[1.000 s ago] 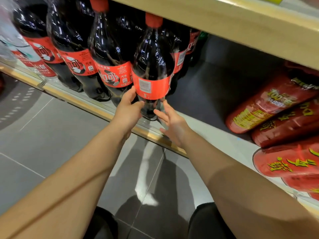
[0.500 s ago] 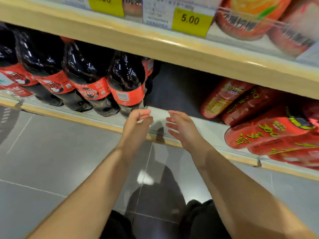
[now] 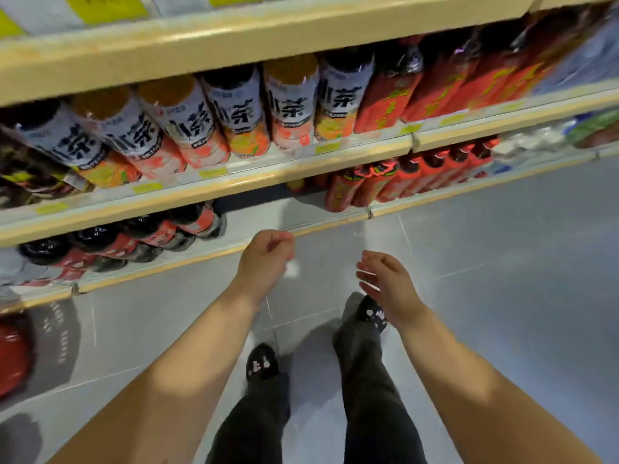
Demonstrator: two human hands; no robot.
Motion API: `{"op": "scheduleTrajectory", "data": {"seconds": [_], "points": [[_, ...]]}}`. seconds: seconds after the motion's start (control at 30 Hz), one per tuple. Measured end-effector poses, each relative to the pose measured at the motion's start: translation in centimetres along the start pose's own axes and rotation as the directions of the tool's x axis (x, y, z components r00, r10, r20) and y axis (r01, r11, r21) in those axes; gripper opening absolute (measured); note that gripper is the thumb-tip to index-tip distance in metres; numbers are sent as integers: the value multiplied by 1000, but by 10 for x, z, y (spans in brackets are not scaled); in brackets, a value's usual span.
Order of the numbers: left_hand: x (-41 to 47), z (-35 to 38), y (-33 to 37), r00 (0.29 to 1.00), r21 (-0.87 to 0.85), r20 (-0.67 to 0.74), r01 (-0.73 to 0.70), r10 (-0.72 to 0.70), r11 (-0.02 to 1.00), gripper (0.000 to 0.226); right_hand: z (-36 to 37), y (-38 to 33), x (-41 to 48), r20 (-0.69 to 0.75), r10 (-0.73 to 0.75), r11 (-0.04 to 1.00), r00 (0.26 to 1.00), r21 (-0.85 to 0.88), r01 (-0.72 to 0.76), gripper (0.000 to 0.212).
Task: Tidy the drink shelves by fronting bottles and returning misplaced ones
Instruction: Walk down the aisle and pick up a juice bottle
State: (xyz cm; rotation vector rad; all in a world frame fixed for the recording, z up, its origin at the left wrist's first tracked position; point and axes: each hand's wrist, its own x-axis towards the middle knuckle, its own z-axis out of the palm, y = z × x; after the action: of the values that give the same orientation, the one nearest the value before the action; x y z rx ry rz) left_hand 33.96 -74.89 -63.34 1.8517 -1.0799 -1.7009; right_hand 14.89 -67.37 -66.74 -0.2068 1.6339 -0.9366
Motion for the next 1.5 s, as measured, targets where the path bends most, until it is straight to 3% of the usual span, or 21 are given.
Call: {"op": "scheduleTrajectory", "data": {"seconds": [0.1,0.23,0.3,0.63,0.93,1.23,1.5], "points": [[-58,15,37,999,10,25,-24,24,1000,4,-45,-17,-62,-37,-14,1000,999,18,15,20],[-125,60,65,999,8,51,-7,7,1000,16,-116,-29,-123,-91,-49,996,995,73,56,18],[-152,95,72,997,13,54,-56,55,998,2,-160,-36,-148,-112,-79,991,991,103,90,16],[-258,278,119,962,-35,188,-196,199,980,9,-382,-75,-233,-301,-244,939,922,163,302,7],[-254,374,161,931,13,249,-278,266,960,8,-458,-114,-210,-332,-284,909,899,204,363,5],[-200,495,218,941,-31,274,-198,199,980,7,-542,-186,-144,-352,-240,932,905,178,316,9],[-171,603,289,915,-1,348,-219,205,976,8,-628,-239,-96,-428,-207,920,880,221,324,13]]}}
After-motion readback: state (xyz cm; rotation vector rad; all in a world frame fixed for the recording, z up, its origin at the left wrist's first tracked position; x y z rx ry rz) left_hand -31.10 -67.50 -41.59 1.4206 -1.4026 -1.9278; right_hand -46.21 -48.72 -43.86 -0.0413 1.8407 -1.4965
